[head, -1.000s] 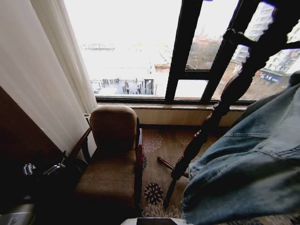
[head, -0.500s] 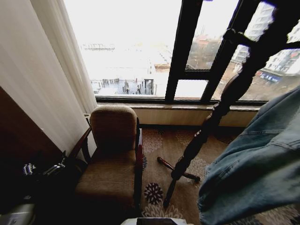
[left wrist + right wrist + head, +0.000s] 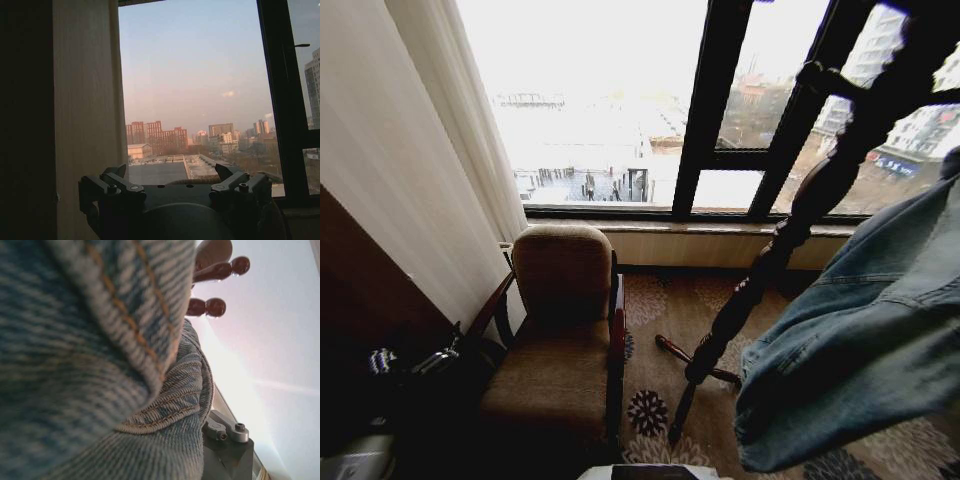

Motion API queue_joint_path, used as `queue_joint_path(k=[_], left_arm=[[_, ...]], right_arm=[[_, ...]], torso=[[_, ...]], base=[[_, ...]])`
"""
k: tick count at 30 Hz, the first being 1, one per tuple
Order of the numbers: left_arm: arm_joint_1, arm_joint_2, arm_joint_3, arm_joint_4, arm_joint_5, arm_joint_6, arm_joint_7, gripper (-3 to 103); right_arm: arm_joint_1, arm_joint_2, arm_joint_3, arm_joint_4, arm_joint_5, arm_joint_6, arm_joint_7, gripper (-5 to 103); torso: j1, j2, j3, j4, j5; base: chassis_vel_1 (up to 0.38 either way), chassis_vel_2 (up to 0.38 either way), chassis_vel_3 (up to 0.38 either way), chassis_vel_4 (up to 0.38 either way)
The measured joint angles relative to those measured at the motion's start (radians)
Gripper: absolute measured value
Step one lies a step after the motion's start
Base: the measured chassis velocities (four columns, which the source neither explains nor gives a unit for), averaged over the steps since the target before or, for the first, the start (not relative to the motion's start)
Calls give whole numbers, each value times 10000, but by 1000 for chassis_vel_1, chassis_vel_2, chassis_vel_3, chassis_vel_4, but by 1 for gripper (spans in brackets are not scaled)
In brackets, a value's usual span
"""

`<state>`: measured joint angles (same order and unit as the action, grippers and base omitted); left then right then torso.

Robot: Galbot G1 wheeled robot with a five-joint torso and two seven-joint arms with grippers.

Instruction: Pick up the clothes from the bed and hang them on the clothes hanger.

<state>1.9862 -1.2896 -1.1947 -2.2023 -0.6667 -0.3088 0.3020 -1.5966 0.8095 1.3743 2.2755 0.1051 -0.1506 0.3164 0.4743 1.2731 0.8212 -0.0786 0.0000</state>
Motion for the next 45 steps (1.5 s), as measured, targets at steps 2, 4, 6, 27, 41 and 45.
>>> queue_joint_path(k=[2,4,6,27,41,45], left_arm=[[0,0,0,0,0,0,0,100],[0,0,0,0,0,0,0,100],[0,0,0,0,0,0,0,100],[0,0,0,0,0,0,0,100],[0,0,0,0,0,0,0,100],[0,0,0,0,0,0,0,100]], right_arm=[[-30,117,-95,-14,-59,-8,5,22],[-87,240,-202,-32,-160,5,5,22],[-114,292,-258,-34,-211,21,6,22],[-63,339,-542,10,-271,-76,131,38],[-151,415,-798,220,-374,-122,135,93],[-296,526,-977,379,-448,-125,136,100]], torso=[[0,0,0,0,0],[-1,0,0,0,-1],[0,0,0,1,-1],[0,0,0,-1,4],[0,0,0,-1,-1],[-1,0,0,-1,-1]], base=[[0,0,0,0],[0,0,0,0],[0,0,0,0],[0,0,0,0],[0,0,0,0],[0,0,0,0]])
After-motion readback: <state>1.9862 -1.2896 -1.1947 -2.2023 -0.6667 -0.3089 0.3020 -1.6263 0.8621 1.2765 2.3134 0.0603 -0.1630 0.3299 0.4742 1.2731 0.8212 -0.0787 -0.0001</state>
